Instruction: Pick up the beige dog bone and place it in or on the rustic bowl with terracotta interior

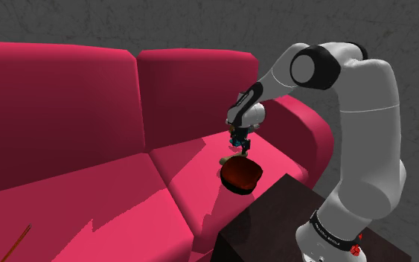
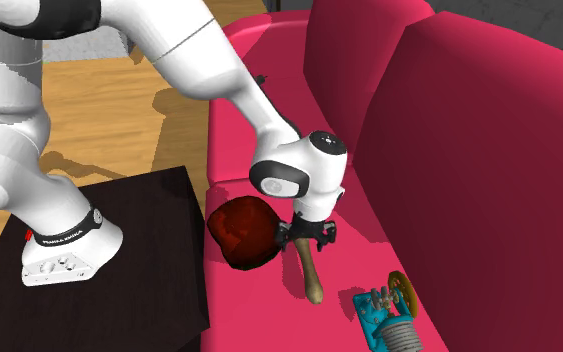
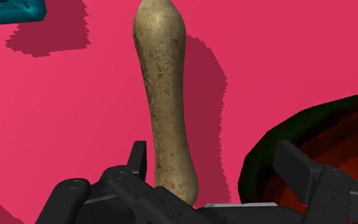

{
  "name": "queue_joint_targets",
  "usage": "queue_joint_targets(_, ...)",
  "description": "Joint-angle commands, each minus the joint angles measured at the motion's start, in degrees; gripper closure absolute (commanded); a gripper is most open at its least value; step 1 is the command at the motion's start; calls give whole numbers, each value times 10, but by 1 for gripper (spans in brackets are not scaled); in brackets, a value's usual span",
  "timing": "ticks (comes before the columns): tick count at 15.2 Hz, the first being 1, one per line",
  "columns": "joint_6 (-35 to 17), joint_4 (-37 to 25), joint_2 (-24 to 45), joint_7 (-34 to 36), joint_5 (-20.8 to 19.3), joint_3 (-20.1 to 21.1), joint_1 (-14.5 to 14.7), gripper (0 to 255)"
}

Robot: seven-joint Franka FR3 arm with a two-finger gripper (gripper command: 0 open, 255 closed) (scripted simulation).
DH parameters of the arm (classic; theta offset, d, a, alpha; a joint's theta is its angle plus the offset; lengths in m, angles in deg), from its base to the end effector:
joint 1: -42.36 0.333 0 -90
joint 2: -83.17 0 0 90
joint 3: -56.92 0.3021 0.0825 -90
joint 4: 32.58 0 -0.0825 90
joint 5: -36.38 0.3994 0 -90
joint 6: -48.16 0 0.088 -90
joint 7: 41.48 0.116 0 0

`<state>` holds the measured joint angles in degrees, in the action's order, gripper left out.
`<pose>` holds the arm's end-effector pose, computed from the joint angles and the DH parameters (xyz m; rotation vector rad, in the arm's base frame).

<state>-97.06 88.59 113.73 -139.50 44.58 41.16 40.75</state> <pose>0.5365 -0.1775 0.1247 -2.4512 -1.8952 0.1559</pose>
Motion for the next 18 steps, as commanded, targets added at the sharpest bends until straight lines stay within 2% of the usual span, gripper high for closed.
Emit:
queue_joint_targets(1,-5,-42,48,-29,1,13,-14,0)
queue_joint_targets(3,-8,-75,85,-49,-1,23,-24,0)
queue_joint_targets(10,-43,-87,131,-55,9,35,-35,0)
queue_joint_targets(18,-45,-88,135,-56,9,36,-36,0)
